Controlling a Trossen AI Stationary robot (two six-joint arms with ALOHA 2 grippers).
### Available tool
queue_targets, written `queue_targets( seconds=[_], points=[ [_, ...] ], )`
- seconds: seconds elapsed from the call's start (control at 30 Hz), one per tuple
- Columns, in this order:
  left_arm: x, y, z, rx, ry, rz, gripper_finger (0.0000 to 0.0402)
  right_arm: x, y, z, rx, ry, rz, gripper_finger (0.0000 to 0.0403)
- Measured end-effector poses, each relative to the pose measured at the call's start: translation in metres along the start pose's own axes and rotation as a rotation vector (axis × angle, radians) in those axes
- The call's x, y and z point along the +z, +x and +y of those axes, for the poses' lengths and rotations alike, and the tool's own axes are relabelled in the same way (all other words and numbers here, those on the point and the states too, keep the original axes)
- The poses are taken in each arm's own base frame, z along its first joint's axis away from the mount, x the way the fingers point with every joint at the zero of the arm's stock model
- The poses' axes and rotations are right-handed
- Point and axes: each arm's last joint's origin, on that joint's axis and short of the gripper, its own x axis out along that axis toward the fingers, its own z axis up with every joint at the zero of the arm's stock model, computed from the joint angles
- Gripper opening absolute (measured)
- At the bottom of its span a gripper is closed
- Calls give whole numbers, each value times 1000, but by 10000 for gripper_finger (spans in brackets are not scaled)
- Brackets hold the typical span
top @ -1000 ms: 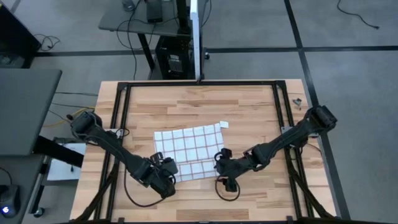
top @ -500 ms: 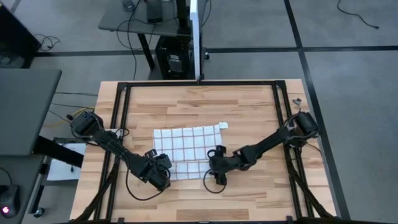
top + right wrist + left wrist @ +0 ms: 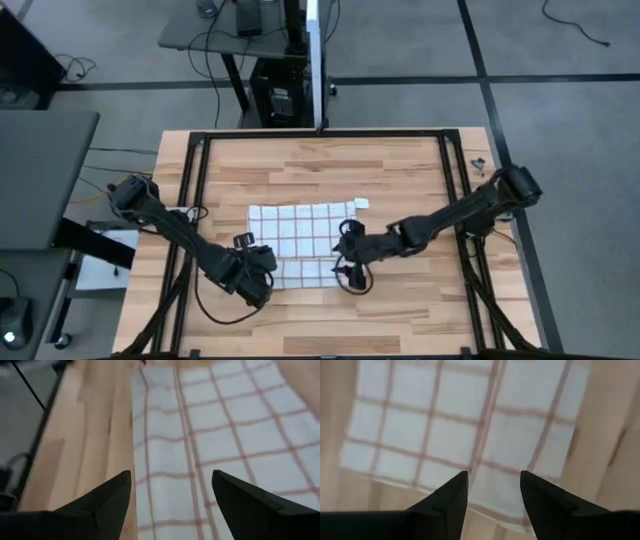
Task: Roll towel
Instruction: Roll the white towel
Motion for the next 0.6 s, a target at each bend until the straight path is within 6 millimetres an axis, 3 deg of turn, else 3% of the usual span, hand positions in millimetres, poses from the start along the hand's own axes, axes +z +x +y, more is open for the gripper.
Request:
queue_targets(
  seconds=[0.1,0.27,0.43,0.6],
  points=[
    [16,-10,3,-29,20,-35,164,19,-16,0,6,-57,-51,270],
    [35,-30,2,-121,62,-61,168,20,-33,21,-20,-288,98,270],
    [26,-32,-7,-140,39,-47,190,-8,-20,49,-43,-369,219,270],
    [11,-27,-18,-120,28,-3,216,-34,-1,61,-138,-344,268,270]
  ],
)
